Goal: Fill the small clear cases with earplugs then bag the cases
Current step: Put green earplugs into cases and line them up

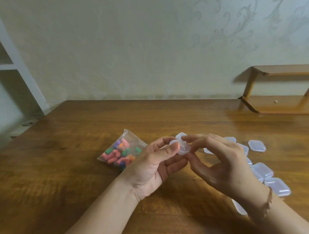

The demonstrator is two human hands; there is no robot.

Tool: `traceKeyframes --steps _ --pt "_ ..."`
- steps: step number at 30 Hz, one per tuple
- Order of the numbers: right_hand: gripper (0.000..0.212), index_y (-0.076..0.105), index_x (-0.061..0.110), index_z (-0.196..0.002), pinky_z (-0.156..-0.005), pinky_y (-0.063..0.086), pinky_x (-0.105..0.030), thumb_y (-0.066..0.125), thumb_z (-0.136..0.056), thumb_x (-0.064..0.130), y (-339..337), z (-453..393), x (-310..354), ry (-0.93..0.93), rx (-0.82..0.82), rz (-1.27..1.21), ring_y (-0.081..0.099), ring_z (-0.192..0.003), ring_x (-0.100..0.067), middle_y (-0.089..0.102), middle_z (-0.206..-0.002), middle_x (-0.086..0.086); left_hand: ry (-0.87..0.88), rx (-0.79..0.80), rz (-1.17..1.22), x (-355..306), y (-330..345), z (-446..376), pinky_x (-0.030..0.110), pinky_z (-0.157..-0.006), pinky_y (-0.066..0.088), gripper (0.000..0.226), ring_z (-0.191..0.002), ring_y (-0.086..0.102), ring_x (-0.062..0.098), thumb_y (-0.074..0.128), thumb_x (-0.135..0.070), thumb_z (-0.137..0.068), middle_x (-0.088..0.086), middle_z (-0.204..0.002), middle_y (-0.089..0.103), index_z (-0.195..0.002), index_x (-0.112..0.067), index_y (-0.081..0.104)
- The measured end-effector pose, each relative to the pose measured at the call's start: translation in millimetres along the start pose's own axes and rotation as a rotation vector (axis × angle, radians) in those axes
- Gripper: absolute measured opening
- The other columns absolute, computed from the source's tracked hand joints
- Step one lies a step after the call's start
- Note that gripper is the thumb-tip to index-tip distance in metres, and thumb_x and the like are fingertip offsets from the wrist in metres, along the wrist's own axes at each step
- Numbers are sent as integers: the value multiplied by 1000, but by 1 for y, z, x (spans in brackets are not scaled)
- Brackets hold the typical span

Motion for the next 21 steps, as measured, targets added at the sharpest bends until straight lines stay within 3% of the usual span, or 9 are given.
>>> traceKeyframes --steps 3,7,10,14,21 --pt "11 66 9 -77 -72 55 -24 71 -79 19 0 0 0 -8 -13 42 69 -86 -2 74 -94 7 25 -31 -27 -1 2 1 28 -70 61 55 -88 73 24 91 -19 -60 19 -102 72 -105 -3 63" --pt "10 67 11 -73 -65 52 -18 74 -75 18 1 -1 0 -17 -48 131 70 -75 -5 74 -88 9 51 -91 -91 0 3 2 26 -67 60 39 -83 73 21 78 -16 -67 16 -94 73 -98 -5 58" --pt "8 69 14 -73 -58 55 -30 74 -75 20 2 -1 1 -5 -75 150 71 -71 -9 75 -85 8 71 -96 -124 0 3 1 26 -67 60 29 -82 73 21 74 -14 -70 15 -93 74 -93 -6 58" --pt "8 70 18 -74 -53 54 -34 74 -75 25 4 0 1 38 -96 151 70 -66 -12 75 -77 6 83 -98 -137 1 2 1 25 -65 60 25 -79 73 19 71 -13 -71 14 -89 74 -91 -6 58" --pt "8 68 24 -74 -56 51 -34 68 -78 31 -2 2 4 203 -54 16 67 -64 -10 72 -74 11 76 -53 -304 0 0 0 29 -74 60 45 -91 72 22 80 -22 -64 13 -96 75 -100 -4 60"
Point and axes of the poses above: each hand's wrist, its own z-axis away from the middle knuckle, its own y-axis out of the palm, x = y × z, the point moved 1 cm from there along -z, towards the middle knuckle
